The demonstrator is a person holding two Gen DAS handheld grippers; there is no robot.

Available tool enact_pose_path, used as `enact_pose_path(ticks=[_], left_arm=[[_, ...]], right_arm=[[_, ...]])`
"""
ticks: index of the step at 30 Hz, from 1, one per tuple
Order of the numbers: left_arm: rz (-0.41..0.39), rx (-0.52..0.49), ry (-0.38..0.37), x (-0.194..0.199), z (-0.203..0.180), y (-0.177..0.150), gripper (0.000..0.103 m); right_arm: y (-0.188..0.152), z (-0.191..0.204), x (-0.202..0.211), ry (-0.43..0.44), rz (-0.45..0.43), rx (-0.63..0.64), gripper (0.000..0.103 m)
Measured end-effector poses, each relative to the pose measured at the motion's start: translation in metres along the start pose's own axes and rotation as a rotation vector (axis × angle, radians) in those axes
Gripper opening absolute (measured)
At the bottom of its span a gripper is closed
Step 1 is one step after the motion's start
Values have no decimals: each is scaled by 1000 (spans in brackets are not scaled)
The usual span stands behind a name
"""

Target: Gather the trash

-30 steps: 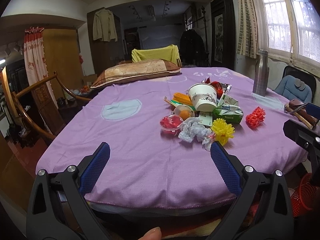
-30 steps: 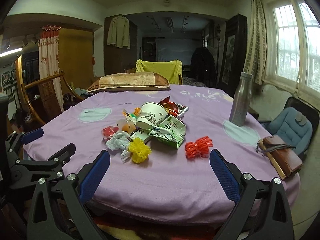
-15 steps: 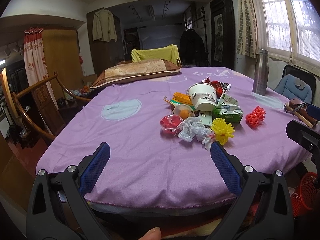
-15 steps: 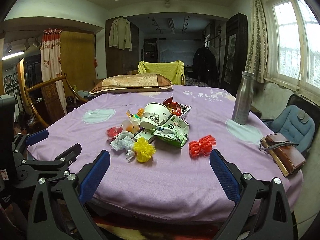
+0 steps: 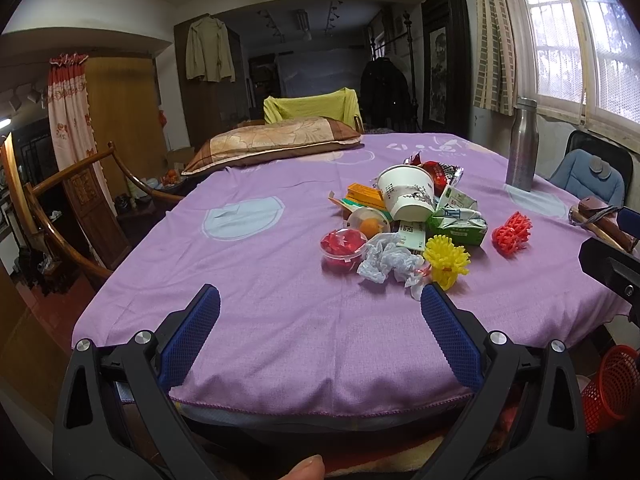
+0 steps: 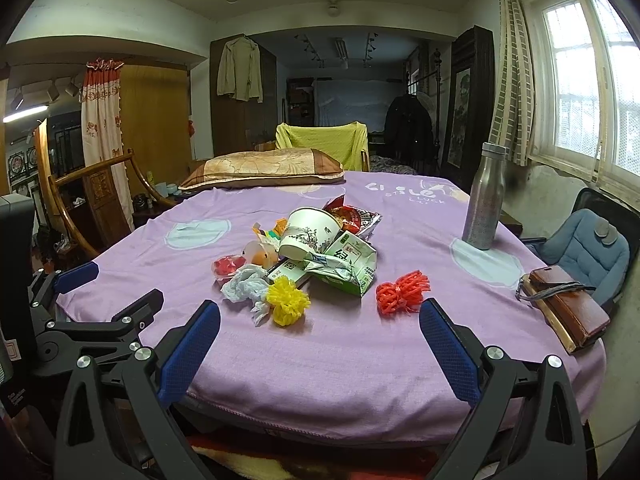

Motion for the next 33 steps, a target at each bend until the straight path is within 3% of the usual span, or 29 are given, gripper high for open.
enact_pose_path(ticks=[33], left_arm=[[11,0,1,-2,2,-4,97]], right_arm=[[1,-9,2,-10,-2,-11,97]])
Point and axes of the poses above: each gripper's, at about its wrist camera, not at the fingertips, and x roughly against the way its jaws point, z to its left, y to its top, the point moved 8 cm from there along -x, roughly the way its jaws point, and after that the axes turned 1 degree about x, right-handed, at the moved point
